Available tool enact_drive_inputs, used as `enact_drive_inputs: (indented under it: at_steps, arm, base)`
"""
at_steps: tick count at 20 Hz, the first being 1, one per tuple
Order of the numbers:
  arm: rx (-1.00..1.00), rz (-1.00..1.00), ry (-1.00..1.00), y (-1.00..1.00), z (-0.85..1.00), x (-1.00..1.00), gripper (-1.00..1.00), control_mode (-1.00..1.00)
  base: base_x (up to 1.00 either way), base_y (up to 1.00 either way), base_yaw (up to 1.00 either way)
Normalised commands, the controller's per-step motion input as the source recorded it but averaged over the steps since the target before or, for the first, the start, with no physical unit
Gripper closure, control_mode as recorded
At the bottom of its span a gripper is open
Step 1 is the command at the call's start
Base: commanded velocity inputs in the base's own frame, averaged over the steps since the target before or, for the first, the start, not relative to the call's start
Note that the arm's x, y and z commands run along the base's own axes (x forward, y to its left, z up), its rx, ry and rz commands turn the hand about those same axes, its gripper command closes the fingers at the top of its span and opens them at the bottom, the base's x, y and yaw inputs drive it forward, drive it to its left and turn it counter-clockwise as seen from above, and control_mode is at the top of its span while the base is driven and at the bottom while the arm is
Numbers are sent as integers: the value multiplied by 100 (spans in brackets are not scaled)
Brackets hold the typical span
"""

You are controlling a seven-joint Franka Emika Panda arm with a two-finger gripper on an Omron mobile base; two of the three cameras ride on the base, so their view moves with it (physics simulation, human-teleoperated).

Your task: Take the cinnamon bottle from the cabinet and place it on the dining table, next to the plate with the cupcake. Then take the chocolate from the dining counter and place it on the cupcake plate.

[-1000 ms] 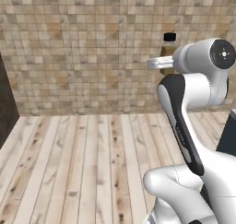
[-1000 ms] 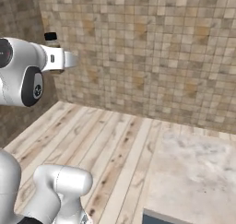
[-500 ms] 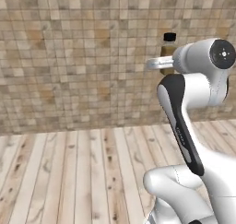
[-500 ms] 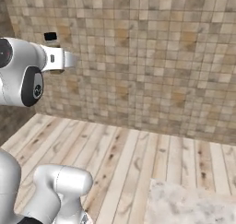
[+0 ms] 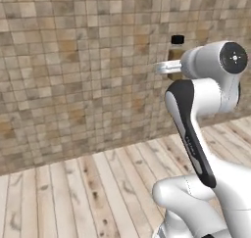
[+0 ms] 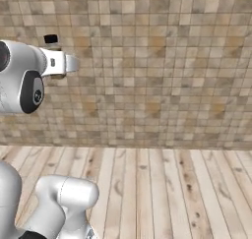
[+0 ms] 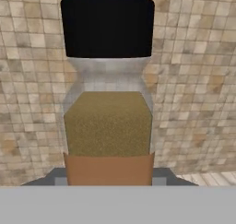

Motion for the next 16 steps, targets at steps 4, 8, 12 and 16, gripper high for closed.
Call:
enact_drive_inputs:
  at_steps: [4, 8, 12, 16]
  arm:
    - [0, 0, 0, 0, 0, 0, 100, 100]
    - [0, 0, 0, 0, 0, 0, 100, 100]
    - [0, 0, 0, 0, 0, 0, 100, 100]
    - [0, 0, 0, 0, 0, 0, 100, 100]
  base:
    - [51, 23, -61]
    - [48, 24, -64]
    - [42, 25, -70]
    - [40, 25, -71]
